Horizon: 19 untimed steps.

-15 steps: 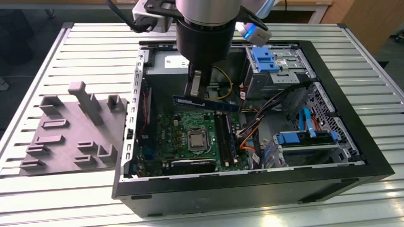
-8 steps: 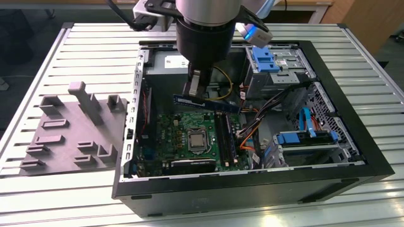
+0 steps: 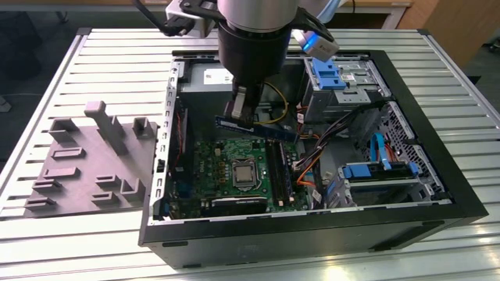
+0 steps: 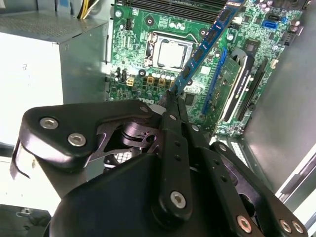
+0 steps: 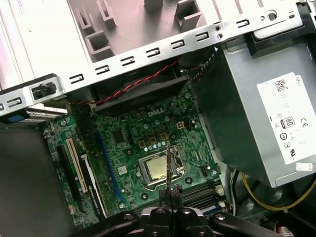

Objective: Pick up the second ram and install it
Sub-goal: 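Insert the second ram into the second slot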

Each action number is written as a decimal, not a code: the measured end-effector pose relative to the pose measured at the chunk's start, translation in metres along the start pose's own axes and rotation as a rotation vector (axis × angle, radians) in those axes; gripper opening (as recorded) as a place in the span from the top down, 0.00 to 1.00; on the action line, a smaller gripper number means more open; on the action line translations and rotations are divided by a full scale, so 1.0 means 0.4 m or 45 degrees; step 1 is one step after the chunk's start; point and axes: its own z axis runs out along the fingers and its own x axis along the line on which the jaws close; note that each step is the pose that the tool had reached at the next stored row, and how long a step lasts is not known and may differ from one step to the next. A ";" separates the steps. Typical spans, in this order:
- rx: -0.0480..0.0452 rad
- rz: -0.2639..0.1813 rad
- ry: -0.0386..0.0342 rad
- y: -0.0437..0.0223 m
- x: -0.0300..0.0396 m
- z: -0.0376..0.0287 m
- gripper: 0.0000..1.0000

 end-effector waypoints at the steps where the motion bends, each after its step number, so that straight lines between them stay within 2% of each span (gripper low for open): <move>1: 0.000 0.008 -0.0004 0.000 0.000 0.000 0.88; 19: 0.004 0.155 -0.0068 0.000 0.000 0.000 0.88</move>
